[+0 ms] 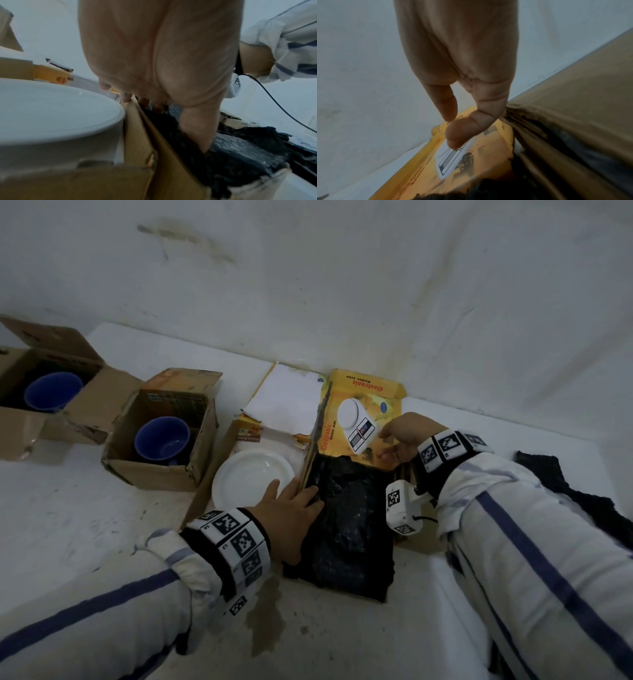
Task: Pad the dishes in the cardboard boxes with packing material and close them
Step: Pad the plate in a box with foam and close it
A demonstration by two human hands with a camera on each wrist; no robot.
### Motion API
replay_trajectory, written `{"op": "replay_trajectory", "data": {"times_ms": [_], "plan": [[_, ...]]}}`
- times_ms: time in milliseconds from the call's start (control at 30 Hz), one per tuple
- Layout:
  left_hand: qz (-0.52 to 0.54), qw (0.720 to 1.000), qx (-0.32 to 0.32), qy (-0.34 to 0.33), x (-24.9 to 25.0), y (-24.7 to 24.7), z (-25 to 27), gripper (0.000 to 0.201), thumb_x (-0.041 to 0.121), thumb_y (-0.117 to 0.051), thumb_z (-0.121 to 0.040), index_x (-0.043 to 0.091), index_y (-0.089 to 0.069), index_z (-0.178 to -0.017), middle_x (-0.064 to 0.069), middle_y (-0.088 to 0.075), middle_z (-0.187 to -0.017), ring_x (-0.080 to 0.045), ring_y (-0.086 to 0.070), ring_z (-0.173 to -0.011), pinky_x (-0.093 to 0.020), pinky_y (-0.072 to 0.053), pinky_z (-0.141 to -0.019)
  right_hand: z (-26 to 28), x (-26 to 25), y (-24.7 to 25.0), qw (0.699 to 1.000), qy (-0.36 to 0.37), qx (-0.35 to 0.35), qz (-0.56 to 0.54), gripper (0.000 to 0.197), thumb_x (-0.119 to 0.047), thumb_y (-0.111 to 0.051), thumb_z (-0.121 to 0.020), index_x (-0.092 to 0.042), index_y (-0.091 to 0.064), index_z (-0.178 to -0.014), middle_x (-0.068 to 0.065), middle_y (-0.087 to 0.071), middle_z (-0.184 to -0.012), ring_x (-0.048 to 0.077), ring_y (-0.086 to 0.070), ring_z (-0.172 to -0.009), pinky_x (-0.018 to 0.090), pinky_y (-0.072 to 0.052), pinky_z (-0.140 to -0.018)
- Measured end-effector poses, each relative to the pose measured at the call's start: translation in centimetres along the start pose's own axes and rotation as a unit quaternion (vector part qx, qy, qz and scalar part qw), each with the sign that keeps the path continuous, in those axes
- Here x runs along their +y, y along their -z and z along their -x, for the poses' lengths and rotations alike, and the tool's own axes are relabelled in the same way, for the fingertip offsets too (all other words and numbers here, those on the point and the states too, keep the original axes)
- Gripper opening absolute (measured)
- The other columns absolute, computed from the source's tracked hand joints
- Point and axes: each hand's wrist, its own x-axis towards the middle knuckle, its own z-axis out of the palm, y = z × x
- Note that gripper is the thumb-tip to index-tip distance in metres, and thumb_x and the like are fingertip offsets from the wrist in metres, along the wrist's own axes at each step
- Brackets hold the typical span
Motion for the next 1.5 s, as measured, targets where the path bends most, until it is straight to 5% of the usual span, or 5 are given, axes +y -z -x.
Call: {"op": "replay_trajectory", "data": {"times_ms": [333, 633, 833, 1100, 1500], "plan": [[0.012, 1.000, 0.006, 0.002, 0.1, -0.2, 0.2, 0.101, 0.038, -0.068, -0.079, 0.022, 0.001, -0.151, -0.003, 0.011, -0.159, -0.032, 0.011, -0.145, -0.055, 0.001, -0.115, -1.4, 0.3, 0.6, 0.991, -0.009, 0.025, -0.128, 0.014, 0.007, -0.044, -0.091, -0.005, -0.046, -0.084, 0.018, -0.047, -0.115, 0.030, -0.063, -0.073, 0.028, -0.052, -0.037], [0.008, 1.000, -0.009, 0.004, 0.3, 0.1, 0.2, 0.100, 0.035, -0.068, -0.081, 0.022, 0.003, -0.151, -0.003, 0.013, -0.159, -0.033, 0.011, -0.145, -0.053, 0.002, -0.116, -1.2, 0.8, 1.8, 0.996, -0.009, 0.018, -0.082, 0.013, 0.006, -0.038, -0.095, -0.002, -0.047, -0.093, 0.016, -0.052, -0.087, 0.022, -0.058, -0.031, 0.025, -0.048, -0.031], [-0.007, 1.000, 0.004, 0.001, 0.4, -0.2, 0.1, 0.100, 0.036, -0.067, -0.080, 0.020, 0.002, -0.152, -0.006, 0.011, -0.159, -0.034, 0.008, -0.145, -0.048, 0.001, -0.117, -1.5, 0.6, 1.6, 0.998, 0.042, 0.020, -0.050, 0.015, 0.005, -0.046, -0.091, -0.007, -0.051, -0.084, 0.005, -0.054, -0.081, 0.013, -0.060, -0.067, 0.016, -0.049, -0.042], [-0.009, 1.000, 0.020, 0.008, 0.5, -0.5, 0.1, 0.099, 0.040, -0.067, -0.080, 0.021, -0.002, -0.151, -0.005, 0.007, -0.159, -0.034, 0.006, -0.145, -0.050, 0.000, -0.117, -0.7, 0.3, 2.2, 0.994, 0.064, 0.070, 0.054, 0.022, -0.004, -0.049, -0.093, -0.005, -0.050, -0.072, 0.008, -0.055, -0.046, 0.020, -0.051, -0.039, 0.021, -0.039, -0.038], [0.024, 0.997, 0.066, 0.031, 0.5, -1.1, 1.3, 0.082, 0.041, -0.069, -0.077, 0.026, -0.025, -0.145, -0.004, 0.008, -0.159, -0.030, 0.008, -0.146, -0.050, -0.001, -0.117, 5.3, 4.6, 3.1, 0.980, 0.184, 0.066, 0.043, 0.007, -0.011, -0.065, -0.083, -0.015, -0.063, -0.077, 0.010, -0.063, -0.077, 0.019, -0.056, -0.060, 0.030, -0.048, -0.059]]}}
